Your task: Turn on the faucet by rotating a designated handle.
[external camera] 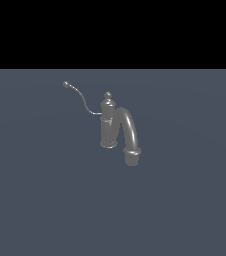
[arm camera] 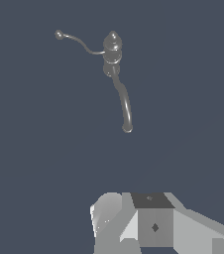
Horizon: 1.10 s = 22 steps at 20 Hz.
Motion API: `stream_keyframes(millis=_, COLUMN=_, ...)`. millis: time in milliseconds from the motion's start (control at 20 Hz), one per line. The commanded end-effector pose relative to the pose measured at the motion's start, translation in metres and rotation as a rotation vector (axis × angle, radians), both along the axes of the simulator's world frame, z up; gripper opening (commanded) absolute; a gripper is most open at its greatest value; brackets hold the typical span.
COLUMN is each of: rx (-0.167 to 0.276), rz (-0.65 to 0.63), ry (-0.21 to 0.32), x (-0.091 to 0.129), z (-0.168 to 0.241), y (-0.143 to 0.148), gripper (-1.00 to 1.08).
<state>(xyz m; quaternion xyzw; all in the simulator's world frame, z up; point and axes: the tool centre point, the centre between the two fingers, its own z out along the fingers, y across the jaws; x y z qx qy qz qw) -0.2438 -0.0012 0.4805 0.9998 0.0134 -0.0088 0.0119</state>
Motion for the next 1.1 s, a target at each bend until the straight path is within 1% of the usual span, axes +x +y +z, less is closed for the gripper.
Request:
stream_keyframes(millis=0, rx=0.000, rz=0.000, ry=0.000, x=0.000, z=0.000, y=0.000, gripper=-1.00)
stream_keyframes(millis=350, rx=0.006, rz=-0.005, ry=-0.006, x=0.006, z=-0.004, y=0.002, gripper=-1.00)
stream_keyframes(millis=700, rx=0.007, rz=-0.010, ry=-0.007, x=0.008, z=-0.005, y=0.003, gripper=-1.00)
stream_keyframes(millis=1050, rx=0.009, rz=-0.062, ry=-0.009, x=0.022, z=-0.008, y=0.006, gripper=-1.00)
